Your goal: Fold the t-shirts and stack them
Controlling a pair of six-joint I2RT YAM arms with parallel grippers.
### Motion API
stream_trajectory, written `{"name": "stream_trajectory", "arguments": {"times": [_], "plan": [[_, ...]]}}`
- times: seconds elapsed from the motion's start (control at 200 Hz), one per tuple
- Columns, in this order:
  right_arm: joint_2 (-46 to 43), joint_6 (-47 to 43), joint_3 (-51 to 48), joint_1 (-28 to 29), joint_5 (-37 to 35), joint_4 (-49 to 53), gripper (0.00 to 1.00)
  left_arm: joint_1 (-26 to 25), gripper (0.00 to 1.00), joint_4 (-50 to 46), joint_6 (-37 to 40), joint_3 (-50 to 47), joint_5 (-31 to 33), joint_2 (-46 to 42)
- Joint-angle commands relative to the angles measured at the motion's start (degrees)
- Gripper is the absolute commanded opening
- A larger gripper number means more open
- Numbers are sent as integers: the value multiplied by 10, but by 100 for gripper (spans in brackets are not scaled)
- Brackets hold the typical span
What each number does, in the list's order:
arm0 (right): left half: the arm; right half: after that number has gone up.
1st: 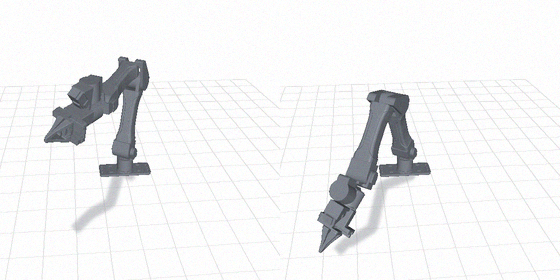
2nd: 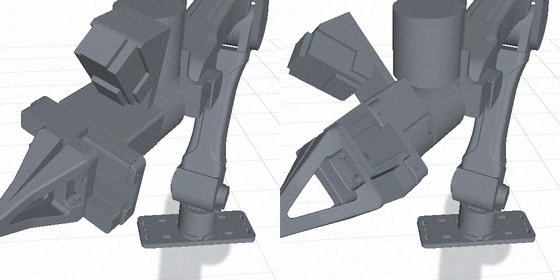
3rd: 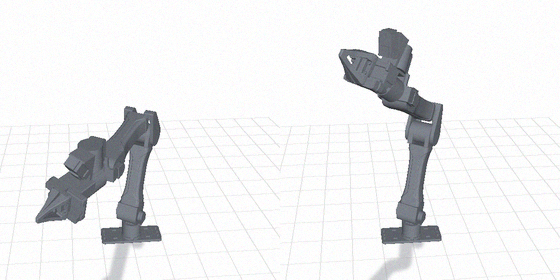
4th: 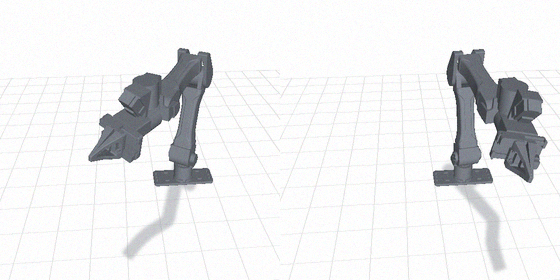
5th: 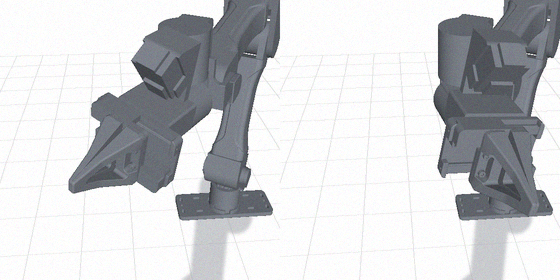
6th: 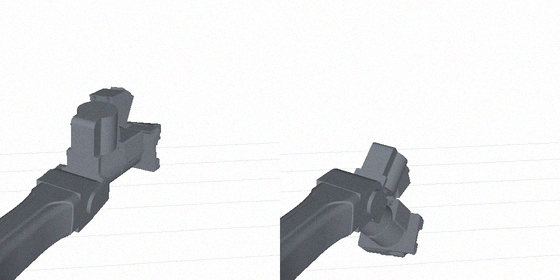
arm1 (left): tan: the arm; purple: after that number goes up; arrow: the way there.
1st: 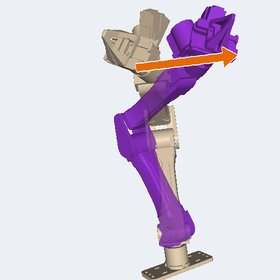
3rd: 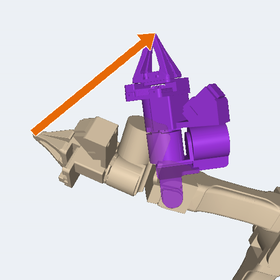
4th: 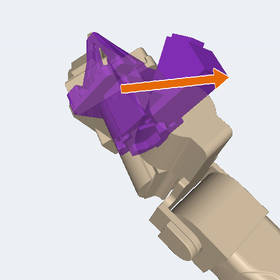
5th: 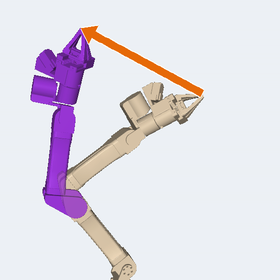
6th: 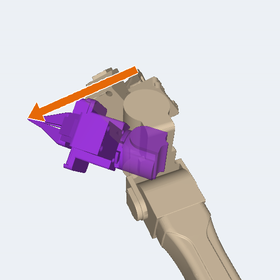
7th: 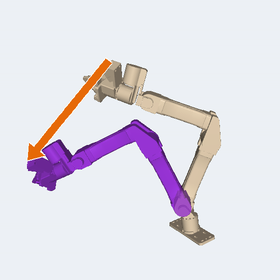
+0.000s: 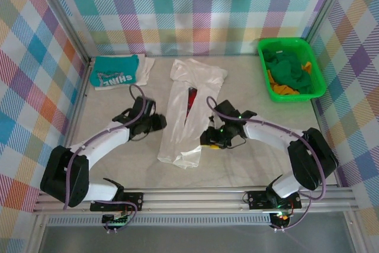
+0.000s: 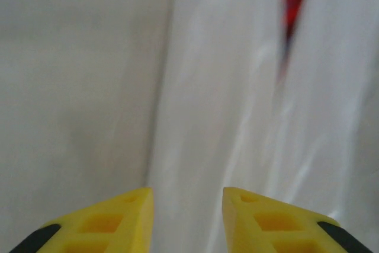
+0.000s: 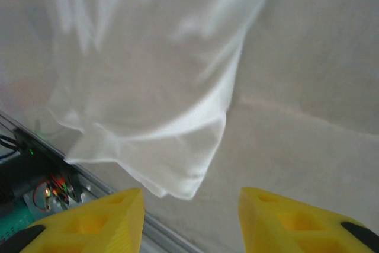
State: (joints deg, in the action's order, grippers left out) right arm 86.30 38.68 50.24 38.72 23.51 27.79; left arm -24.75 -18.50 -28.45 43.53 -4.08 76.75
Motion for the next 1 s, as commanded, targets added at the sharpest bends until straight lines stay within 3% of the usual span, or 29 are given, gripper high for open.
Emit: {"name": "stream_trajectory", "arguments": {"times": [0.0, 0.15, 0.41, 0.625, 0.76, 0.89, 0.995], "plan": [[13, 52, -13, 23, 25, -42, 49, -6, 43, -27, -39, -27, -20, -34], [36, 93, -47, 42, 53, -115, 52, -24, 48, 19, -80, -97, -68, -65], [77, 122, -60, 76, 92, -195, 55, -76, 47, 55, -111, -150, -79, -82], [115, 128, -63, 76, 94, -219, 34, -80, 38, 87, -139, -200, -82, -92], [92, 128, -63, 70, 56, -174, 7, -82, 17, 62, -152, -208, -78, -103], [31, 126, -88, 51, 18, -129, 0, -83, 0, 2, -161, -200, -66, -151], [-16, 116, -112, 39, 11, -114, 0, -83, 0, -20, -176, -206, -62, -191]]}}
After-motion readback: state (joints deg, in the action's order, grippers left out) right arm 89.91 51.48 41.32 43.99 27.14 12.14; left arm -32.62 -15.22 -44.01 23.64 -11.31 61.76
